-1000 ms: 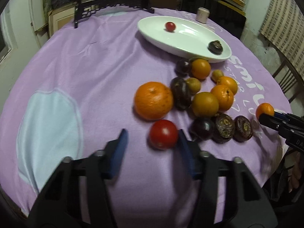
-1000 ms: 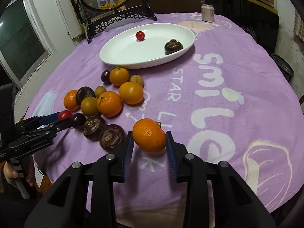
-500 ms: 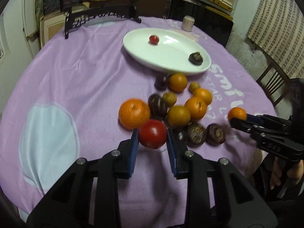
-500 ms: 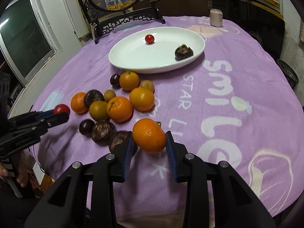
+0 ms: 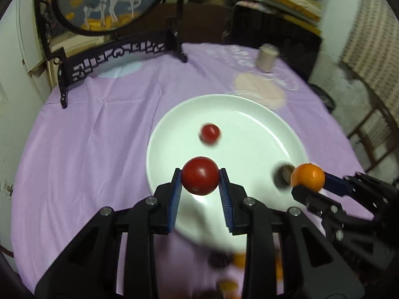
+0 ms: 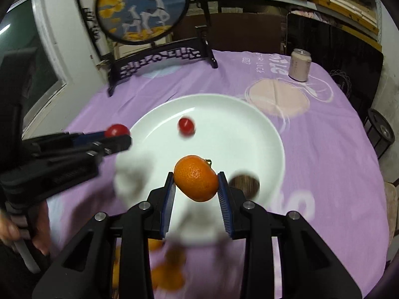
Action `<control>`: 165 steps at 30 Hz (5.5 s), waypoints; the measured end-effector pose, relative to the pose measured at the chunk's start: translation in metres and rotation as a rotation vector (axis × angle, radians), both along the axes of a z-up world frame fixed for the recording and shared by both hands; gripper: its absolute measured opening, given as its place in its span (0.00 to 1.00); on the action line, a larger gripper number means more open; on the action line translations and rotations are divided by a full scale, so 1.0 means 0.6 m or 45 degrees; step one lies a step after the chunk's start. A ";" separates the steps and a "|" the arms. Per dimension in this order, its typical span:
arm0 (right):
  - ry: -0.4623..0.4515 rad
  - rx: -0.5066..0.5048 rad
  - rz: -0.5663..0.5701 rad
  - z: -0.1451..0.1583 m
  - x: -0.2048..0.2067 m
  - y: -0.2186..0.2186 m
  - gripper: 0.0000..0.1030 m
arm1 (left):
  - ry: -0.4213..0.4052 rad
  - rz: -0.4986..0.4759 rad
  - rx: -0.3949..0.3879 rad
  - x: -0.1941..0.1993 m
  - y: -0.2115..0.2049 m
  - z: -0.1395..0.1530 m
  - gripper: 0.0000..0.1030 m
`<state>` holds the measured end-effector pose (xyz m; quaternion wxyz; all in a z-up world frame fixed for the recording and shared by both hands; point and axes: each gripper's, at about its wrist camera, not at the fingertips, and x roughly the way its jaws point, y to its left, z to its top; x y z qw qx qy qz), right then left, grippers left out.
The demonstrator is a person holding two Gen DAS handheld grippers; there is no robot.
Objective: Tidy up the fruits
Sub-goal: 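Lower the tomato onto the plate and open the left gripper while the right releases the tangerine, then grasp an orange fruit with the right gripper while the left gripper grasps a large tangerine, then release the large tangerine onto the plate while the right gripper releases its orange fruit, then grasp a small yellow fruit with the right gripper while the left gripper grasps a dark purple fruit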
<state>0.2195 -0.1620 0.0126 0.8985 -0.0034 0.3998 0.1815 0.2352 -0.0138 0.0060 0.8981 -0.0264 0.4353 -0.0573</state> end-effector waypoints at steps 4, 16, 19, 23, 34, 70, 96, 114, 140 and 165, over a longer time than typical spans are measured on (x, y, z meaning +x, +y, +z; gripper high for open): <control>0.054 -0.070 -0.021 -0.039 0.072 0.015 0.33 | 0.096 0.015 -0.046 0.064 -0.001 -0.036 0.29; 0.005 -0.110 -0.089 -0.060 0.094 0.011 0.49 | 0.022 0.009 -0.076 0.065 0.002 -0.034 0.58; -0.040 -0.073 -0.127 -0.033 0.061 -0.015 0.49 | -0.049 0.005 -0.105 0.020 0.016 0.005 0.58; -0.105 -0.028 -0.167 0.006 -0.034 -0.056 0.56 | -0.155 -0.014 -0.123 -0.090 0.041 0.042 0.63; -0.064 -0.001 -0.114 -0.017 -0.226 -0.066 0.57 | -0.129 0.033 -0.097 -0.293 0.086 -0.024 0.63; 0.092 -0.088 0.029 -0.106 -0.255 -0.033 0.35 | 0.050 0.008 -0.027 -0.321 0.076 -0.121 0.68; 0.115 -0.036 -0.033 -0.112 -0.250 -0.042 0.35 | -0.049 -0.077 -0.159 -0.335 0.083 -0.080 0.44; 0.017 -0.145 -0.008 -0.033 -0.004 0.022 0.35 | -0.014 0.038 -0.090 0.006 0.008 0.006 0.44; -0.057 0.009 -0.073 -0.039 -0.172 -0.050 0.54 | -0.179 -0.044 -0.174 -0.186 0.040 0.008 0.70; 0.066 -0.192 0.074 -0.124 -0.147 0.041 0.24 | 0.028 0.051 -0.076 -0.313 0.120 -0.111 0.69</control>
